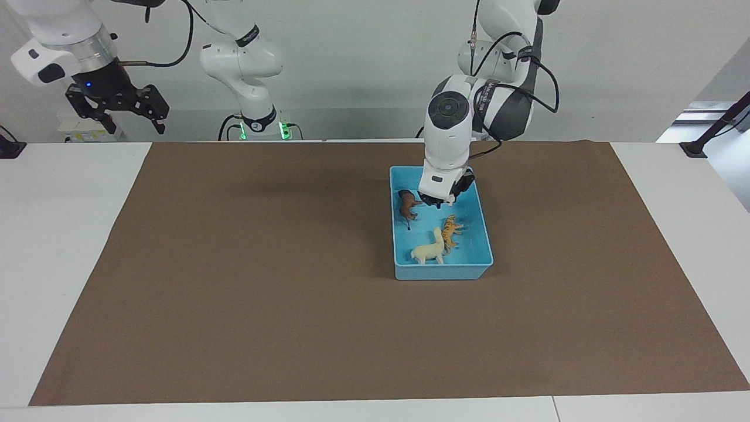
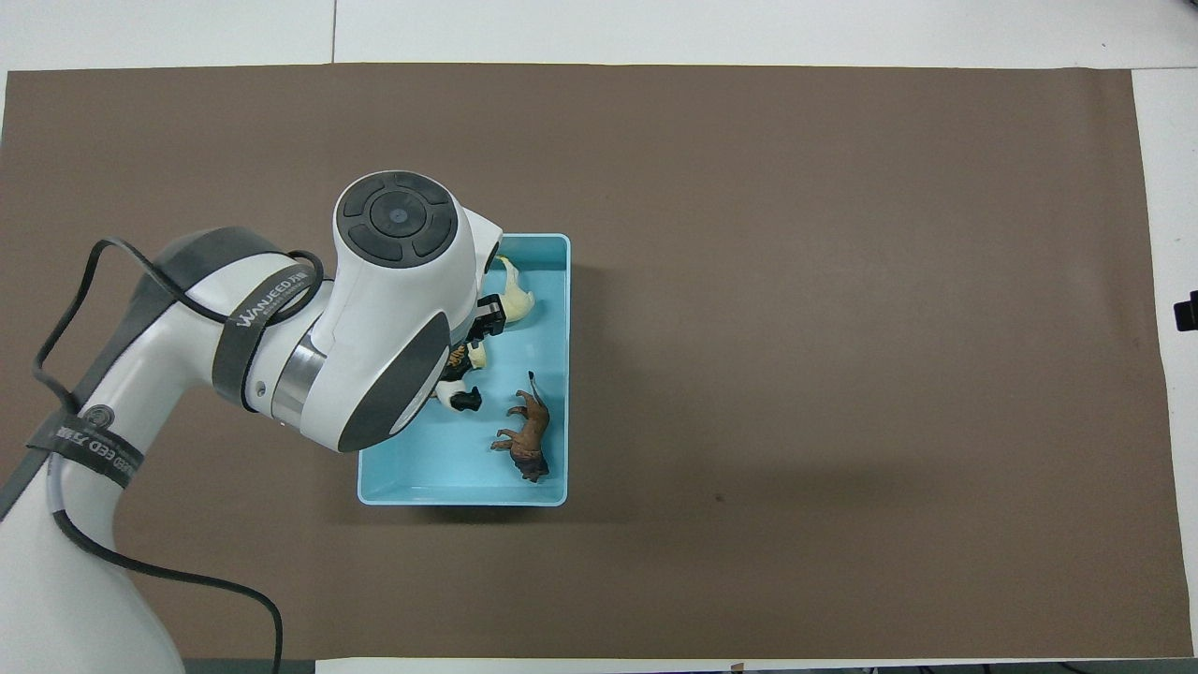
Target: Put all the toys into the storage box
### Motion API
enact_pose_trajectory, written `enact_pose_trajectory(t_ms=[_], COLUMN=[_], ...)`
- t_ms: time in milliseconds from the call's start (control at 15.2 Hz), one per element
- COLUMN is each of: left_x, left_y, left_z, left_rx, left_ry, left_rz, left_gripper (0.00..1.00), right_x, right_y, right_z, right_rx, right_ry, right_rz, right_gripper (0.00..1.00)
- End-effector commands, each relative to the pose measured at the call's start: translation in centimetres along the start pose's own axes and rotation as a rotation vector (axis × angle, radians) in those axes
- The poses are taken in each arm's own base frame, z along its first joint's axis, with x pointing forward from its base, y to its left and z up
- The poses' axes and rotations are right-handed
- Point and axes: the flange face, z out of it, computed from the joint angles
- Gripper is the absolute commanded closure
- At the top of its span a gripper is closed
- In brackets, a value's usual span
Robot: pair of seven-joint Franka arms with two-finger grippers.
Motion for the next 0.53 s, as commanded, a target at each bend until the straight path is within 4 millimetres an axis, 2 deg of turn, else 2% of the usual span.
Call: enact_pose_trajectory(t_ms=[0,263,394,460], left_x=[0.9,6.2,8.9,10.3], left_y=[-1.5,-6.5,-9.9,-12.0], left_z=[-0.1,-0.7,-1.4,-2.3], left_rx=[-0.017,-0.067,-0.089,-0.094], left_ry=[0.036,0.079,0.109,0.121], left_rz=[0.004,0.050,0.074,0.098], left_gripper=[0.00,0.00,0.00,0.00], right_x=[-2.1,-1.2,-0.8,-0.8], right_y=[0.2,1.1,1.9,1.8], right_z=[-0.5,-0.2,0.1,0.0], right_rx=[-0.001,0.020,0.017,0.021], right_ry=[0.004,0.002,-0.006,-0.006], right_rz=[-0.010,0.007,0.017,0.016], right_gripper=[0.00,0.00,0.00,0.00])
